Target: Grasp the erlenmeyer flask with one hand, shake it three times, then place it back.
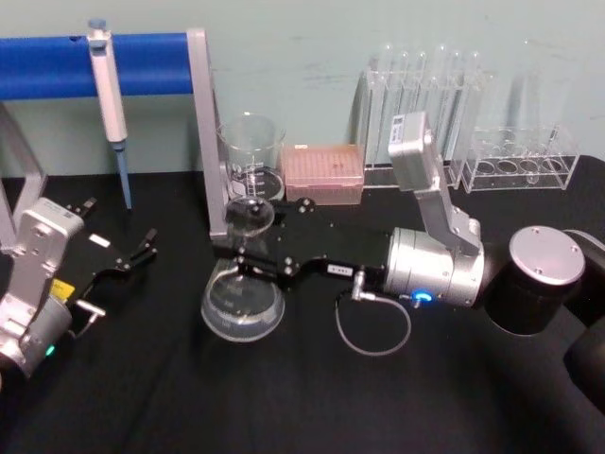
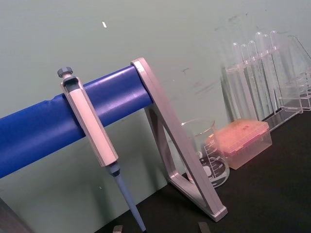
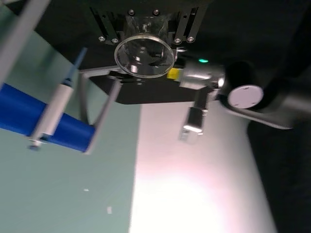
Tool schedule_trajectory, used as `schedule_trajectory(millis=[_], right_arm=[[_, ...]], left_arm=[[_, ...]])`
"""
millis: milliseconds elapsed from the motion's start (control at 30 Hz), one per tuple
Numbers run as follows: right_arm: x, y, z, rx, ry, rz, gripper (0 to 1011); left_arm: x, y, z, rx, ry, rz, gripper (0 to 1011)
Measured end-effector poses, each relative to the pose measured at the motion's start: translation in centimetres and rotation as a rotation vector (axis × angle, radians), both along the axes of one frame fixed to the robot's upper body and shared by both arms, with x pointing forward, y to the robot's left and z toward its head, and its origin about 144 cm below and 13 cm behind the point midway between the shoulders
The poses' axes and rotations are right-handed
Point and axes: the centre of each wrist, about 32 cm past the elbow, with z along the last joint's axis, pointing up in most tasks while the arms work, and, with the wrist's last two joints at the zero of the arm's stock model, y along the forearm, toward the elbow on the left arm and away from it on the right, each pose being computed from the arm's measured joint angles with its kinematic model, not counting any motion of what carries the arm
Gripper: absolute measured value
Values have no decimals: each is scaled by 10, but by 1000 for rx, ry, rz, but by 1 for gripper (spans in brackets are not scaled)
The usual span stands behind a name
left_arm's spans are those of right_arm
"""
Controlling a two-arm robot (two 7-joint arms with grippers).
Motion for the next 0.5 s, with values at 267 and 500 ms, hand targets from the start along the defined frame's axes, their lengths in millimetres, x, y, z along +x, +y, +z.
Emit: schedule_trajectory(millis=[267, 500], right_arm=[[-1, -6, 0, 25, 7, -180, 449], [-3, -9, -2, 41, 16, -365, 450]], left_arm=[[0, 0, 0, 0, 0, 0, 1001], [0, 0, 0, 0, 0, 0, 1001]])
